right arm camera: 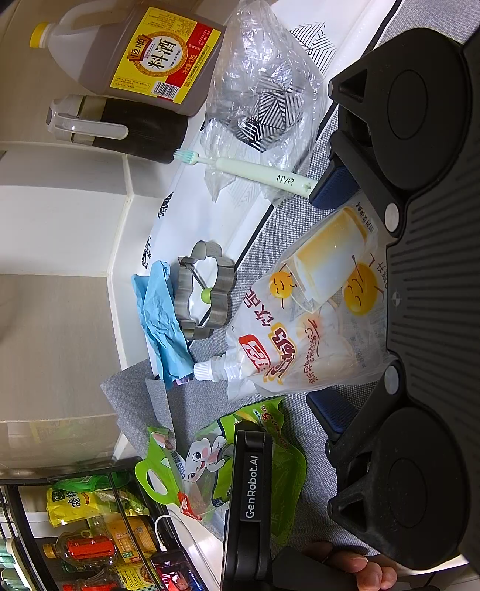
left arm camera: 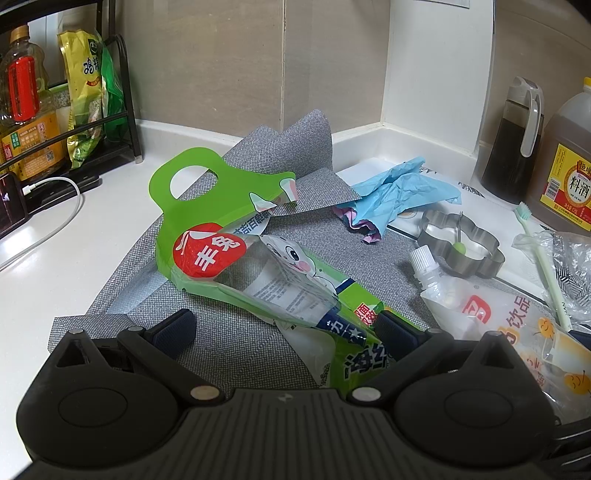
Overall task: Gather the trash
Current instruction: 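Grasp the green snack bag with the left tool while the right tool grasps the white drink pouch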
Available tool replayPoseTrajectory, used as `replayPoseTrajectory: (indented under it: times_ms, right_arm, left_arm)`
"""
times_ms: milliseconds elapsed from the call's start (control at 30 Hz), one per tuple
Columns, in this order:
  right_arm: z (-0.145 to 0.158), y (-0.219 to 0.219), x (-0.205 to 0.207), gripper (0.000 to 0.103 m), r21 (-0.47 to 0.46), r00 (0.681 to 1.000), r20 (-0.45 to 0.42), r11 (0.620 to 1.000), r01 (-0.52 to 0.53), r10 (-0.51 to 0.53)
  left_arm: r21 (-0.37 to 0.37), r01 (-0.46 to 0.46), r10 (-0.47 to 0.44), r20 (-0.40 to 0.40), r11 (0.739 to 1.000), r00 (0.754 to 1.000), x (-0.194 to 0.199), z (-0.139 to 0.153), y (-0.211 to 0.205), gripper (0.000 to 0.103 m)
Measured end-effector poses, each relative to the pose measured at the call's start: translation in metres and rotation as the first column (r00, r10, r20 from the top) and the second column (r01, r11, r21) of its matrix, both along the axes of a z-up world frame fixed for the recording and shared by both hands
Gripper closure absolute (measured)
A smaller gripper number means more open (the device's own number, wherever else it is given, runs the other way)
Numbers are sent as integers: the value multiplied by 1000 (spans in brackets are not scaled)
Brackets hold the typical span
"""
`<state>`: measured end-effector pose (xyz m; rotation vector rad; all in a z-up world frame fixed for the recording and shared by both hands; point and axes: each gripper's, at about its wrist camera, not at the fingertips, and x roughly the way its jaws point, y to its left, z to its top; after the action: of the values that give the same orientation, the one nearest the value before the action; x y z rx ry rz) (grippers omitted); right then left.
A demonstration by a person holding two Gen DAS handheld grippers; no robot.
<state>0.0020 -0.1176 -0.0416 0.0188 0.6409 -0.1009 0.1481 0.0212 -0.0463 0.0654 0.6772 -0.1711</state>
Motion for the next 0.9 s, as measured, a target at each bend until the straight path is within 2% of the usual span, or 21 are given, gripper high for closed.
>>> replayPoseTrajectory:
  times_ms: [900]
  right_arm:
    - [0,0,0,0,1,1000,2,1000,1,-1]
  left_arm:
    - [4,3,-3,-12,1000,1000,1,1,0,0]
